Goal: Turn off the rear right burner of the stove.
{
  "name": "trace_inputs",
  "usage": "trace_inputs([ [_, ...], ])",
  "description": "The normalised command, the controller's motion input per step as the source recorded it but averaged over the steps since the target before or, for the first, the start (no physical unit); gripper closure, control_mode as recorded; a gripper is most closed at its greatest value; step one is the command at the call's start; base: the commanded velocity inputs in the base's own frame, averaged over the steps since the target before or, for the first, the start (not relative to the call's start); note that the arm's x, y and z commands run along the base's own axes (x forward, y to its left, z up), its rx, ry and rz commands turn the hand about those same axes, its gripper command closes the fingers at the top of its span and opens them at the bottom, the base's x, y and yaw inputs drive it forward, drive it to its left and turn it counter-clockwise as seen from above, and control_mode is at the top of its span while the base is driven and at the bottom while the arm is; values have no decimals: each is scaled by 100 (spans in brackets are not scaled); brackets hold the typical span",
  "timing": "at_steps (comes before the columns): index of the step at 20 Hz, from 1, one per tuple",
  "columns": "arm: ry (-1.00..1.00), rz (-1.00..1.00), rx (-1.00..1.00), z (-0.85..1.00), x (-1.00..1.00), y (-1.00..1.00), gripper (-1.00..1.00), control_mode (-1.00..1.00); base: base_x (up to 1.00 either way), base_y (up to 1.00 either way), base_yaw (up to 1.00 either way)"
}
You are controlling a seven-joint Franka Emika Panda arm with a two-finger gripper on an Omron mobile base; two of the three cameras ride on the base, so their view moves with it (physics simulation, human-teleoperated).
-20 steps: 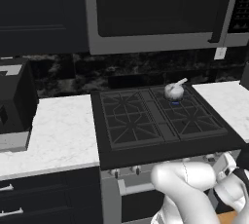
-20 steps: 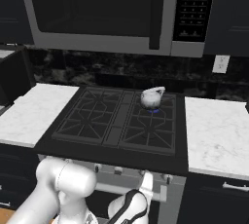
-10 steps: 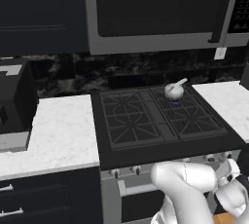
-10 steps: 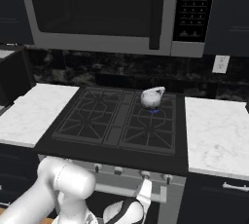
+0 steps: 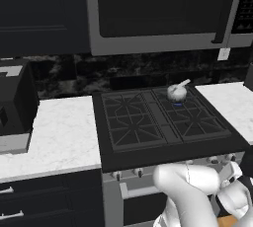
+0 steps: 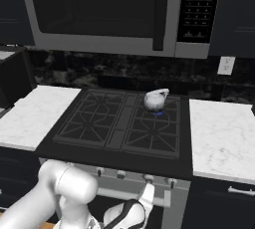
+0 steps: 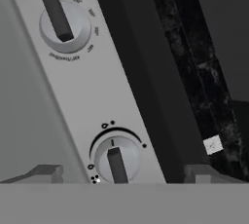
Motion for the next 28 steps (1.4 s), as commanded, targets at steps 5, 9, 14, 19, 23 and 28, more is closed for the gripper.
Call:
trace_inputs([
  [5,7,0,0,-54,1,-2,-100,-100,0,0,0],
  [9,0,0,0,0,18,-16,-100,-100,0,0,0],
  [14,-5,0,1,13,1,-22,-100,-100,0,0,0],
  [19,-6,0,4,12,9,-13,-100,-100,0,0,0],
  [23,1,0,10,0,28,-6,-100,-100,0,0,0],
  [28,0,0,1,0,1,3,-100,-100,0,0,0],
])
